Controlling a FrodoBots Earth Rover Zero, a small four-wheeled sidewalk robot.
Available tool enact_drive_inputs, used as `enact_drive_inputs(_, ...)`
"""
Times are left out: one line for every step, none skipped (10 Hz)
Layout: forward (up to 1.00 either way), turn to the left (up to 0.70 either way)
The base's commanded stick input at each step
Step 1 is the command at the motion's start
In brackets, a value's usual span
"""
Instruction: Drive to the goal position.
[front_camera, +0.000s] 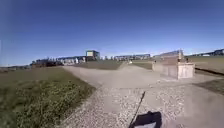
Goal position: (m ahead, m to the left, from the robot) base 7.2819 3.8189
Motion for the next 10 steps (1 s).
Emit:
enact_drive_inputs(1.0, 0.0)
enact_drive_inputs(1.0, 0.0)
enact_drive_inputs(1.0, 0.0)
enact_drive_inputs(1.0, 0.0)
enact_drive_inputs(1.0, 0.0)
enact_drive_inputs(1.0, 0.0)
enact_drive_inputs(1.0, 0.0)
enact_drive_inputs(1.0, 0.0)
enact_drive_inputs(1.0, 0.0)
enact_drive_inputs(1.0, 0.03)
